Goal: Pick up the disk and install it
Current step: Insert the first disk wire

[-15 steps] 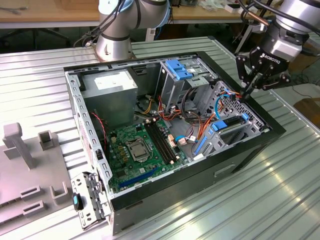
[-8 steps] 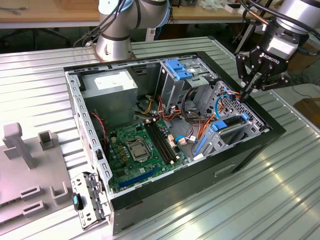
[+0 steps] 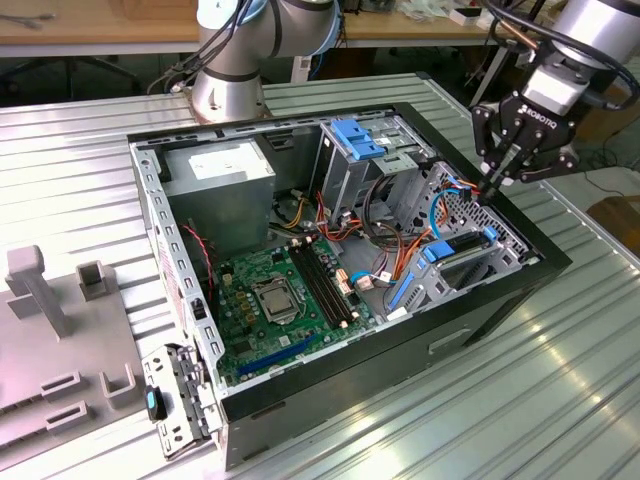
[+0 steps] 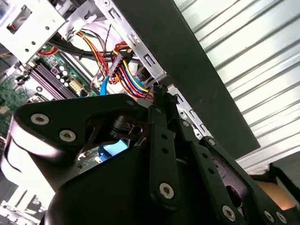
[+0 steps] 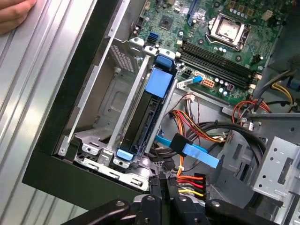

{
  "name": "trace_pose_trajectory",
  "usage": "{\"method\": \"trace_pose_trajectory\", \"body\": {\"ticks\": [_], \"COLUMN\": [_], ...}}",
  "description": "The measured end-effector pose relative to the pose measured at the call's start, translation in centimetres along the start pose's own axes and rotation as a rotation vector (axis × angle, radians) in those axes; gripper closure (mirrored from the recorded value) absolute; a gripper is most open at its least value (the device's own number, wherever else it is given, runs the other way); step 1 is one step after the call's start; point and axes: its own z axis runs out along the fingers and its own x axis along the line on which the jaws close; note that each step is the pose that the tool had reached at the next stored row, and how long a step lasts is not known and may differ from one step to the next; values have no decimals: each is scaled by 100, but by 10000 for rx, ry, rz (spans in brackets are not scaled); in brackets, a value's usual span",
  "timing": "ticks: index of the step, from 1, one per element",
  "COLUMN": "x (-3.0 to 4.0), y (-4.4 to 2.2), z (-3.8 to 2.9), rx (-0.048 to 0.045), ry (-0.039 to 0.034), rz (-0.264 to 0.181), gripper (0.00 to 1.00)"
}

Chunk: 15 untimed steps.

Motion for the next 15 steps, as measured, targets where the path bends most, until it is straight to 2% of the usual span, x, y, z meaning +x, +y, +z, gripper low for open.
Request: {"method": "trace_pose_trajectory", "body": {"ticks": [3, 7, 9, 10, 11, 12, 13, 14, 15], "x": [0, 0, 0, -8, -25, -37, -49, -56, -60], "y": [0, 0, 1, 21, 63, 94, 127, 144, 154], "z": [0, 3, 3, 4, 5, 6, 8, 11, 14], "rx": [-9, -9, -7, 19, 104, 231, 448, 596, 686], "ry": [-11, -20, -21, -15, 11, 50, 119, 164, 192], "rz": [625, 1248, 1395, 1419, 1418, 1418, 1418, 1419, 1418], "gripper": [84, 84, 84, 84, 84, 84, 84, 84, 84]}}
